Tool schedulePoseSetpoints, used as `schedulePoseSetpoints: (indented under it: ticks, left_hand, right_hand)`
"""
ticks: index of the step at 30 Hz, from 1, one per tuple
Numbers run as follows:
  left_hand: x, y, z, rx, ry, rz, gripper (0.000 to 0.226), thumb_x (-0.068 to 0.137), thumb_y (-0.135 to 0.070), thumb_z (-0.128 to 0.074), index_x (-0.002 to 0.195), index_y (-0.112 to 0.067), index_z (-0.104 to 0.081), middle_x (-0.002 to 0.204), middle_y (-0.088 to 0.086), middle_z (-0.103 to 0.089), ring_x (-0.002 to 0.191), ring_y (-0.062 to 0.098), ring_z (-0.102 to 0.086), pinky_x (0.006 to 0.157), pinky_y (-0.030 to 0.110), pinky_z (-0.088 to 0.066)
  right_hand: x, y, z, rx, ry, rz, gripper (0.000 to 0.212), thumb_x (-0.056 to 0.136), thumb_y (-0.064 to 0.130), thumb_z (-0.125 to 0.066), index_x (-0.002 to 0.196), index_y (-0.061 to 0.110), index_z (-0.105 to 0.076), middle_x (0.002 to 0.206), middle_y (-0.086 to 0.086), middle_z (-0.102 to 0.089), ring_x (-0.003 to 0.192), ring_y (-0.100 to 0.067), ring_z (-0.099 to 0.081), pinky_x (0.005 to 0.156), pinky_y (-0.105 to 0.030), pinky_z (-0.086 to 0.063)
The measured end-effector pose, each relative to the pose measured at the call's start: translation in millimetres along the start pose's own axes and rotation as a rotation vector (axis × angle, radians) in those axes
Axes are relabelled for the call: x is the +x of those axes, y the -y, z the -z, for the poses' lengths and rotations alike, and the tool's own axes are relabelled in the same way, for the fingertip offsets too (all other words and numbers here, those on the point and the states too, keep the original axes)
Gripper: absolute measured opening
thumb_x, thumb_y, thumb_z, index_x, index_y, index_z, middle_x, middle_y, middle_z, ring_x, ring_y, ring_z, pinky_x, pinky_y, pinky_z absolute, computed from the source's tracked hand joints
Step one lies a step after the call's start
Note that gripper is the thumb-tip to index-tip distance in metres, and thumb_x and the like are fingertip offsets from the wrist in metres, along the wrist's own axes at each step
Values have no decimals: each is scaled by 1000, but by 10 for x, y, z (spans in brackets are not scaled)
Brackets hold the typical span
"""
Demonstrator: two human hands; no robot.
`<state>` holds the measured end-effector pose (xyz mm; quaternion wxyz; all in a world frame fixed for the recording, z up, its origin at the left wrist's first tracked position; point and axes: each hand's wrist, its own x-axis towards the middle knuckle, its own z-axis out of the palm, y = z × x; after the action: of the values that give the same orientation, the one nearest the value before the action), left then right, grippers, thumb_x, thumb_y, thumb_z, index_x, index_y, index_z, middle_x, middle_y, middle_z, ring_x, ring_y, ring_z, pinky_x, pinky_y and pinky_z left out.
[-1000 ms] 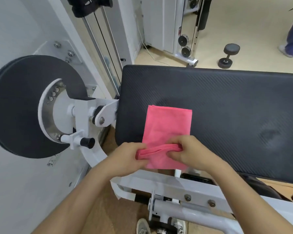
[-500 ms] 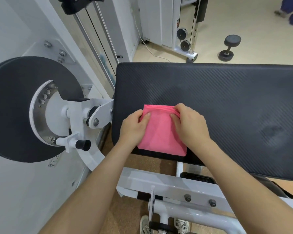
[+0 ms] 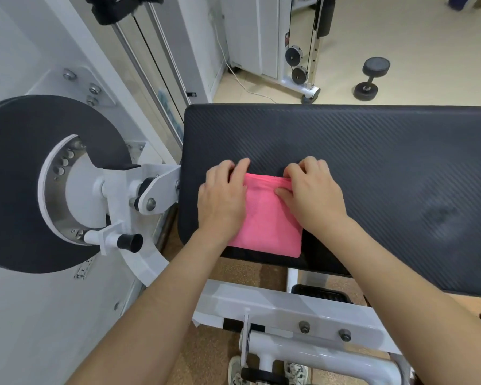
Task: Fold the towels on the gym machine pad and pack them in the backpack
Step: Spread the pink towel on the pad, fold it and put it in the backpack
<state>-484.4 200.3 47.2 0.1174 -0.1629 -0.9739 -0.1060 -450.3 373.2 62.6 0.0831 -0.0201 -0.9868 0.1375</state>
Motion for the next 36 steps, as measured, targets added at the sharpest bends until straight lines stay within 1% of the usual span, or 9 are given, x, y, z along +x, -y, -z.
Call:
schedulePoseSetpoints:
  ticks: [4,9,12,17,23,26,31,34,36]
  left_hand:
    - [127,-14,57,12,77,-138,35,87,-13,-52,121,-21,-57,110,-1,-55,106,21,-49,92,40,-37]
    - [239,20,205,-177,249,-48,9,78,-19,-57,87,-18,-59,92,-5,-47,88,14,-44,71,27,-36]
    - [288,-35,470,-338,170,-27,8,76,-13,-60,79,-17,-54,79,-5,-54,70,12,-49,61,27,-36]
    - [151,-60,866,-289,-265,-318,12,72,-12,-55,84,-10,-55,80,2,-55,74,19,-47,64,29,-37]
    - [-652,108,98,-5,59,-434,49,68,-8,-64,118,-12,-60,90,5,-60,80,27,-55,61,38,-45]
    - [-907,121,-62,5,147,-384,59,66,-10,-74,124,-12,-62,98,7,-57,88,24,-52,66,35,-46]
    - [-899,180,3,-260,204,-235,46,75,-22,-56,119,-15,-68,117,1,-62,108,19,-55,86,32,-52]
    - [-880,230,75,-521,228,-15,35,79,-13,-68,114,-20,-71,114,-16,-65,106,3,-58,94,25,-50]
    - [-871,240,132,-675,267,103,29,86,-15,-70,113,-26,-71,104,-21,-69,96,2,-63,85,23,-52]
  right_hand:
    - [116,-13,102,-1,96,68,33,92,39,-58,107,10,-50,105,-10,-48,95,-25,-47,66,-37,-47]
    - [265,-50,321,46,420,158,32,86,38,-66,108,16,-59,95,2,-53,87,-19,-55,64,-31,-42]
    - [292,-14,580,184,327,190,18,83,34,-66,94,22,-59,89,7,-49,84,-15,-53,59,-27,-34]
    - [79,65,941,130,-115,460,20,78,27,-62,91,15,-54,87,2,-56,76,-21,-50,66,-33,-37]
    - [-569,-128,83,-64,121,586,22,81,19,-43,93,10,-58,101,-10,-65,96,-31,-64,72,-40,-55]
    - [-770,-149,-136,-82,105,585,28,85,13,-38,94,8,-63,108,-13,-68,108,-31,-64,85,-39,-56]
    - [-791,-145,-144,-27,60,597,22,86,9,-44,96,9,-63,108,-12,-69,109,-29,-65,90,-37,-54]
    - [-742,-198,-108,72,155,507,14,83,11,-63,96,12,-60,101,-5,-67,91,-27,-68,70,-35,-56]
    - [-686,-214,-27,185,202,432,12,93,24,-52,99,15,-56,92,1,-64,76,-25,-63,59,-38,-51]
